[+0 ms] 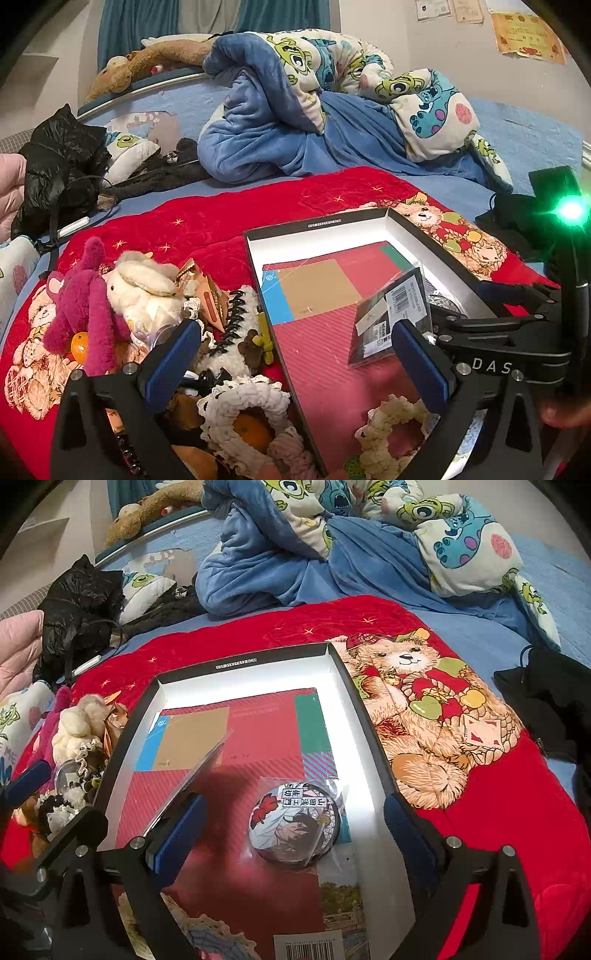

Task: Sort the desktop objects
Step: 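Withdraw both tools from above the box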

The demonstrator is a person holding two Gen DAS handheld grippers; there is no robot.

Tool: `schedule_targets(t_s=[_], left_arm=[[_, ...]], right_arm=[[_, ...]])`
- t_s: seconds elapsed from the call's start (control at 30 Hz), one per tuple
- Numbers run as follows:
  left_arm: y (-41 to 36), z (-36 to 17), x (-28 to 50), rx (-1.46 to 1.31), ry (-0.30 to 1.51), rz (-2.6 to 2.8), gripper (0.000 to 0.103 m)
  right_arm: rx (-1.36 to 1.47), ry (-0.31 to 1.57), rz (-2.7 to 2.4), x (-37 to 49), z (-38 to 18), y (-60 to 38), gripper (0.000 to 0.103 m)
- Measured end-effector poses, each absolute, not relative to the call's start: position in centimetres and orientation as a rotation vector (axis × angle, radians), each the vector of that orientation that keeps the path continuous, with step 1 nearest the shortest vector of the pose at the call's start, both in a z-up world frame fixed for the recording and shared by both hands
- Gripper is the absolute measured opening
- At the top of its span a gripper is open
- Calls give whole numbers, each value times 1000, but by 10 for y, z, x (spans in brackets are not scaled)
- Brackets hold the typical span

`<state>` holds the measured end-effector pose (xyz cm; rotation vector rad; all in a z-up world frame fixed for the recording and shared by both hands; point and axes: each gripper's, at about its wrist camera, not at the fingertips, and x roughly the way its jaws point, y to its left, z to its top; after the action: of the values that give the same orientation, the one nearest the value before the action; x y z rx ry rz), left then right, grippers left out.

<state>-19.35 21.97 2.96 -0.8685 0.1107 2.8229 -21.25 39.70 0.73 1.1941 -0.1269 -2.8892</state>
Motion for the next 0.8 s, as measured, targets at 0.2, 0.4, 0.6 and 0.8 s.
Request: schedule_targets(t_s=[0.2, 0.4, 0.6, 0.8], left_arm=[[221, 30, -193, -862, 101, 2822, 103], [215, 39, -186, -835, 66, 2803, 103], [216, 41, -184, -819, 80, 2817, 103], [212, 49, -180, -830, 89, 2816, 103]], right_arm=[[1186, -128, -2893, -212, 8, 397, 98], [1124, -127, -2924, -205, 18, 395, 103], [1036, -9, -3029, -192, 34, 388, 103], [1021, 47, -3062, -189, 40, 382, 103]])
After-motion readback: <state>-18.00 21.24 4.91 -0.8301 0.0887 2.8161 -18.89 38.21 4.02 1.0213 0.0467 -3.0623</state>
